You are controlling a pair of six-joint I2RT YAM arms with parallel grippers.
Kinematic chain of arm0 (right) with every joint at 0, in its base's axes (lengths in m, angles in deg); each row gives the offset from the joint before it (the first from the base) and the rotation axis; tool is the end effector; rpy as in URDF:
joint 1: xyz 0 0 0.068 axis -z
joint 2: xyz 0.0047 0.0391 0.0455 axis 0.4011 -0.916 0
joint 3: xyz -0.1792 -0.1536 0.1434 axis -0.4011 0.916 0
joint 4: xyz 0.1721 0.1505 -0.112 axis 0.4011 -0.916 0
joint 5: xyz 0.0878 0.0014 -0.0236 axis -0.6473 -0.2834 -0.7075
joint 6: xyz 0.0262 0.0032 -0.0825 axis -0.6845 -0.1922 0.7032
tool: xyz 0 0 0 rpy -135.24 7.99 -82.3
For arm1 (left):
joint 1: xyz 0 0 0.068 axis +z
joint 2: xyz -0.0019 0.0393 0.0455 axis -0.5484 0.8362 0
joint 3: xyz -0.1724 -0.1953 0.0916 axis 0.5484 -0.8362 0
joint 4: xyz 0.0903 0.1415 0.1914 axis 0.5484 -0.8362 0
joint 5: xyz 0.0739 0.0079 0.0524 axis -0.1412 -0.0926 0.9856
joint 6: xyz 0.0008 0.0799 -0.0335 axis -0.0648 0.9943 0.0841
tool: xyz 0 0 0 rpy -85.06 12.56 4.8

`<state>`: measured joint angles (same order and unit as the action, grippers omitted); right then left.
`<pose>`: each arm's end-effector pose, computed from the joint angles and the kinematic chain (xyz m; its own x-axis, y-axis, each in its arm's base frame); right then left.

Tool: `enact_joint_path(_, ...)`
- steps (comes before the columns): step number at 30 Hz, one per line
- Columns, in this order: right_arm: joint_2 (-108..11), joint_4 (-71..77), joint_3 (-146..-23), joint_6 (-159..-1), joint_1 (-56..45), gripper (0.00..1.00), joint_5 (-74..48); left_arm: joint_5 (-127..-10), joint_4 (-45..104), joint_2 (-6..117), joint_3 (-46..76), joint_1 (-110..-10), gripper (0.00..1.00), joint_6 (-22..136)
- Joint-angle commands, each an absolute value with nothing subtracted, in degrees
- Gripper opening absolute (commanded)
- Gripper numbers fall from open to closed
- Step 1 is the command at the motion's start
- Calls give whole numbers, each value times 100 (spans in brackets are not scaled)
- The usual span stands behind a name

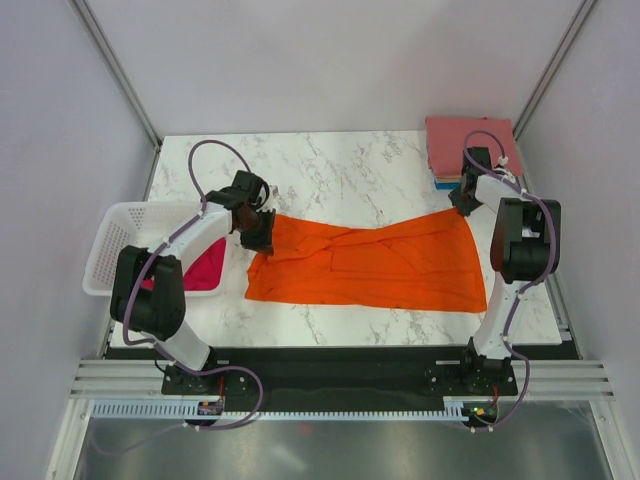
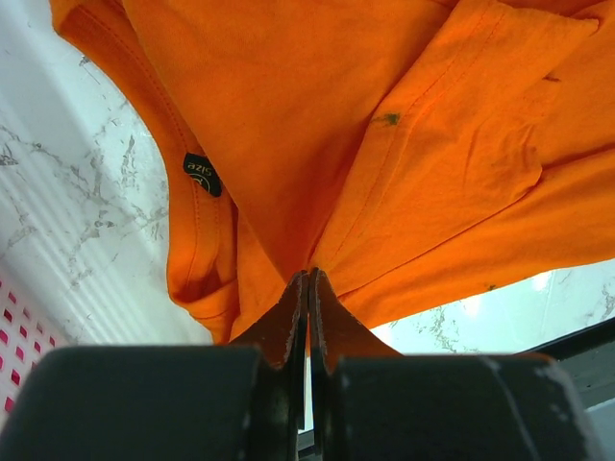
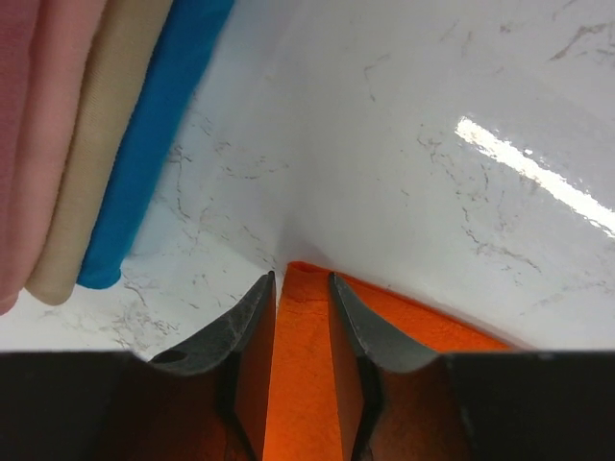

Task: Fold and stack the t-shirts
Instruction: Fold the tshirt

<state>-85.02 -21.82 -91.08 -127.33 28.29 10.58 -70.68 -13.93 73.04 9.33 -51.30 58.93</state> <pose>0.4408 -0.0573 0.1339 -0.3347 0.8087 -0.4837 0.8305 0.4957 0.2542 0.3092 -0.1155 0.1897 -0.9321 0.1238 -0.3405 0.2111 0.9494 -0.2327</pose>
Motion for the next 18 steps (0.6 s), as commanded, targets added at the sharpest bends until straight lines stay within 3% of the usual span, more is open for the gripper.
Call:
enact_joint_path(1,-8799,-2594,-9209,-12707,2822,36,1193,-6978,-1253,7172,924,-5172,2,5814)
enact_joint_path(6,-8869,-2699,-9236,-12690,2822,28,1175,-6978,-1245,7172,932,-5180,2,5779)
enact_joint_path(10,-8869,-2629,-9323,-12471,2830,0,1123,-6978,-1253,7181,1107,-5189,2,5683)
enact_joint_path(18,-8237,-2287,-9105,-11943,2953,0,1000,-6487,-1358,7462,1740,-5181,2,5559)
